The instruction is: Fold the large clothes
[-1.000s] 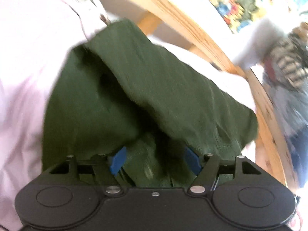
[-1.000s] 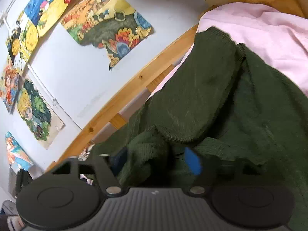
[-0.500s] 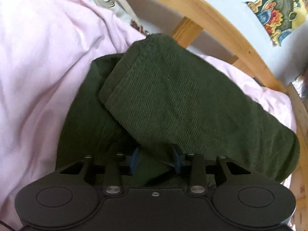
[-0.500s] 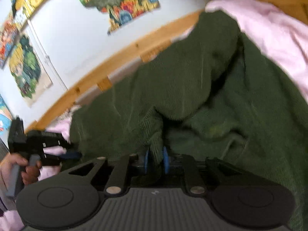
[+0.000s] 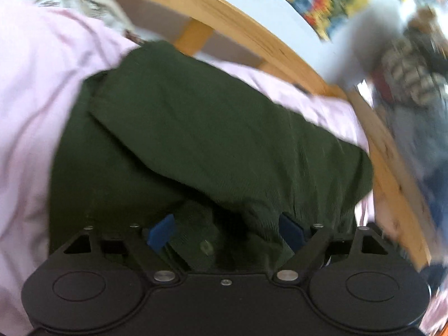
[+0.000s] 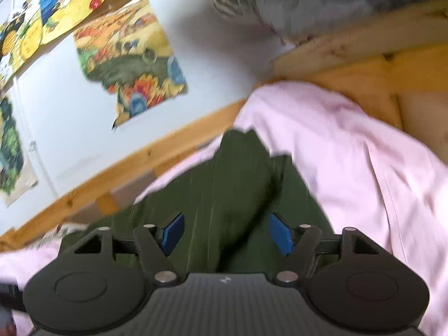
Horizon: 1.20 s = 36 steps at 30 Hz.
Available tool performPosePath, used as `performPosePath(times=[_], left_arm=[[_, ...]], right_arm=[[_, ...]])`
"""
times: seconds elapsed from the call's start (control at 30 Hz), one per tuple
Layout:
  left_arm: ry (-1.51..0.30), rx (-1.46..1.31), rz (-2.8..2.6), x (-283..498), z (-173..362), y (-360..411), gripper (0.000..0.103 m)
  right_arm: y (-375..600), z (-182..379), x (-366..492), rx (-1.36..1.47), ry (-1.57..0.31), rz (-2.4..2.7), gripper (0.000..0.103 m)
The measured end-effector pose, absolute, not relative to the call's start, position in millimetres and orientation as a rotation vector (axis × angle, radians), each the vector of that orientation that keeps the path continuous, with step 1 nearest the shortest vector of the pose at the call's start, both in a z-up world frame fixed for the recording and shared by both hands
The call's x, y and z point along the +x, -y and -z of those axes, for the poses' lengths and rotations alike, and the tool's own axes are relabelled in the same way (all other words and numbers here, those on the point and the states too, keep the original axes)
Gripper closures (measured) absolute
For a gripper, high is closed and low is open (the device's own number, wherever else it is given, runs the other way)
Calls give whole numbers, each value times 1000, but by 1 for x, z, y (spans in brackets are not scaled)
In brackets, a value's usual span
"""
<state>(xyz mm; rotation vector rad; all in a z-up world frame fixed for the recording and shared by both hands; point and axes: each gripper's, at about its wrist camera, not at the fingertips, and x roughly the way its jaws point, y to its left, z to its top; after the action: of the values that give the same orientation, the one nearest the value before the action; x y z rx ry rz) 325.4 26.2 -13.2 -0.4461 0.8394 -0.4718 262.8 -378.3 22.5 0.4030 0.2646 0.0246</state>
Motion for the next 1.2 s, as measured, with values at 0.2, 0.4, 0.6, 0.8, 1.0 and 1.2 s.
performPosePath(times=[0.2, 0.4, 0.6, 0.8, 1.0, 1.2], left_arm=[[-909, -424, 419, 340, 41, 0, 19], [-901, -317, 418, 344, 51, 11, 18], [-895, -316, 395, 327, 42, 1, 14], [-865, -260, 440, 281, 36, -21, 5], [-830, -128, 563, 221, 20, -12, 2], [-884, 123, 746, 158, 34, 19, 1]], right_arm=[[382, -11, 329, 268, -411, 169, 37], [375, 17, 324, 120, -480, 187, 33], [359, 1, 239, 51, -479, -61, 10], [315, 6, 143, -142, -524, -296, 1], [277, 28, 99, -345, -698, -493, 1], [258, 55, 99, -426, -837, -553, 1]])
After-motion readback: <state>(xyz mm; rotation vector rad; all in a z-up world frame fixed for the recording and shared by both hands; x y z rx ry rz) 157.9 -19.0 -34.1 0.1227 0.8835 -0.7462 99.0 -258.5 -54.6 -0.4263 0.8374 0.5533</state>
